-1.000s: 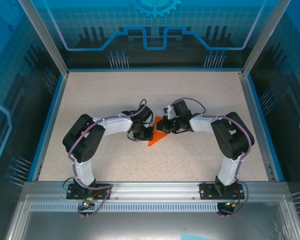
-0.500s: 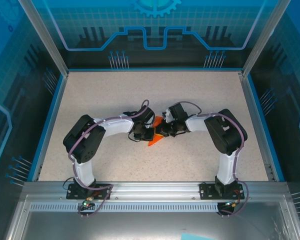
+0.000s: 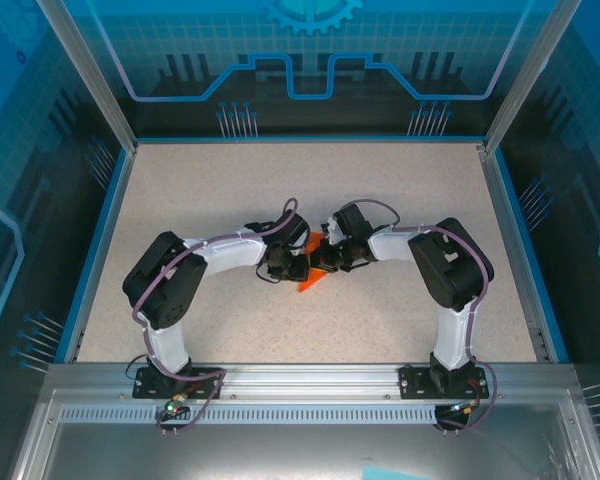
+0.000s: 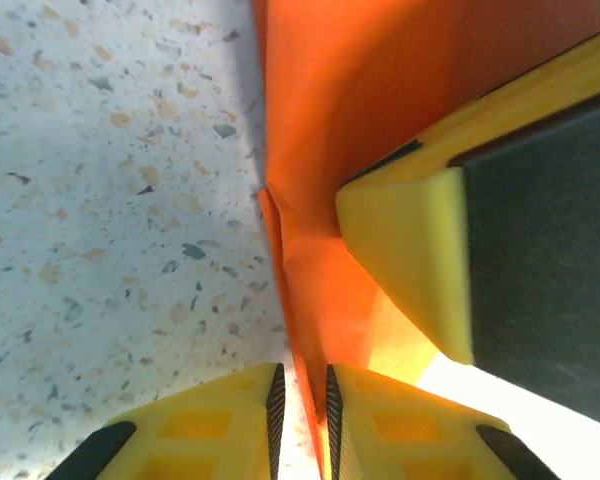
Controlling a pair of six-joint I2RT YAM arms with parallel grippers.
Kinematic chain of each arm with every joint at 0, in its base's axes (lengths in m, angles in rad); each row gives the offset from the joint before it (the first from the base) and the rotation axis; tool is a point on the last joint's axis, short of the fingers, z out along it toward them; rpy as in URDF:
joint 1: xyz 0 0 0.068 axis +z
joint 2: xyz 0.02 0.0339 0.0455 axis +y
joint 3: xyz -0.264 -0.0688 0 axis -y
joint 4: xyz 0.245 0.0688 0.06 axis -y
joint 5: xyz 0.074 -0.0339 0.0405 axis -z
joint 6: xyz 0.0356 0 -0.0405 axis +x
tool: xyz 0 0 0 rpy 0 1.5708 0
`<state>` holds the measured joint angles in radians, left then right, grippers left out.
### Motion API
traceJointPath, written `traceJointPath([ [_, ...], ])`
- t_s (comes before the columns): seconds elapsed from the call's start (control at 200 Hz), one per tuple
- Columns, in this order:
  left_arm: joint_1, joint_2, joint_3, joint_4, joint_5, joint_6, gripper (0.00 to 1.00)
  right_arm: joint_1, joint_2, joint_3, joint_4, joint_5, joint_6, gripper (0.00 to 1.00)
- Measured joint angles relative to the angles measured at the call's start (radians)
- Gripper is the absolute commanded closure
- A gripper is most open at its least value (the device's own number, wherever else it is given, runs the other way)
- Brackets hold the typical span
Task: Fold a paper plane with a square sheet of paper (pick it up from the middle)
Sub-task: Fourth fold the wing at the center of the table.
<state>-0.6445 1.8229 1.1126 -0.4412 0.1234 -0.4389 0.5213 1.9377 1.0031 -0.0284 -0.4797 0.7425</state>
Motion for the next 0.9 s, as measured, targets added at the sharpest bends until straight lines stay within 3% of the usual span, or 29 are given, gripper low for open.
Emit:
traceJointPath([
  [0.31,-0.001,-0.079,0.021,0.024,0.036,-0.031,0.88,-0.005,0.0,-0.014,0.027,-0.015,0.0,0.95],
  [0.9,-0.001,0.004,-0.081,0.148,0.087,-0.042,0.9,-0.012,-0.001,-0.024,0.048,-0.033,0.0,0.95],
])
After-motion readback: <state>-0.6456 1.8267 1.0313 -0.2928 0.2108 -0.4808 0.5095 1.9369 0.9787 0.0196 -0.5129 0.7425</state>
